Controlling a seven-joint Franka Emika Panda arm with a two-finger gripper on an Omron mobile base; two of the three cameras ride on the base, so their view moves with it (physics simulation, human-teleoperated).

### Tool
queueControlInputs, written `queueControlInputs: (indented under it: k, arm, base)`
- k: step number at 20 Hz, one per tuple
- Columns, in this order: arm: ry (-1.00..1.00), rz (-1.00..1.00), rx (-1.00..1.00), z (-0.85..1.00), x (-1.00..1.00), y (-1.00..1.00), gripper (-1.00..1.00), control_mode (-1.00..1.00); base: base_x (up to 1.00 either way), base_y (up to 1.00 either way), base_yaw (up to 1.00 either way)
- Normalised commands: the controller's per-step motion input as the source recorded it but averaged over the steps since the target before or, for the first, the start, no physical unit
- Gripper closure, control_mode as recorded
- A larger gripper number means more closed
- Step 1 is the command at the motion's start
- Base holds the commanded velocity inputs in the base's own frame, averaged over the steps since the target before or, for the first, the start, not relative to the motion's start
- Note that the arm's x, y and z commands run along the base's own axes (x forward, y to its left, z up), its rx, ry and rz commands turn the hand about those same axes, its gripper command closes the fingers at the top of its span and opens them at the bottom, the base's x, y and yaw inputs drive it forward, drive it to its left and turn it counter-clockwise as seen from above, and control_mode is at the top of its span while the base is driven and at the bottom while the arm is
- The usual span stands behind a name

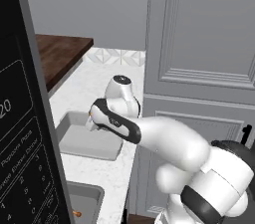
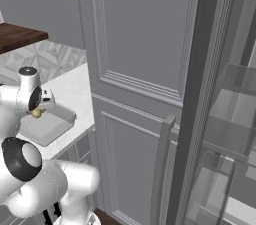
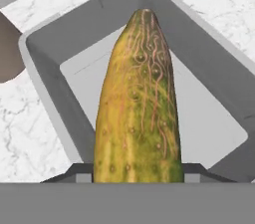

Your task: Place one cucumber and one chicken drumstick in each tupperware on the nearby counter, to pack two identical lunches.

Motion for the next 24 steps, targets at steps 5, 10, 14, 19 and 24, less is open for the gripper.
queueControlInputs:
  k: [5, 10, 14, 19, 24]
  arm:
    - [0.02, 0.08, -0.14, -0.38, 0.51, 0.27, 1.00, -1.00]
    - [0.00, 0.10, -0.20, -0.57, 0.19, 0.11, 1.00, -1.00]
    - [0.00, 0.09, -0.08, -0.36, 0.25, 0.00, 1.00, -1.00]
    - [0.02, 0.12, 0.00, -0.37, 0.16, 0.23, 1.00, -1.00]
    - [0.02, 0.07, 0.00, -0.29, 0.01, 0.30, 1.00, -1.00]
  base:
    - [0.00, 0.00, 0.00]
    - [0.00, 0.00, 0.00]
    - [0.00, 0.00, 0.00]
    - [0.00, 0.00, 0.00]
    - [0.00, 0.00, 0.00]
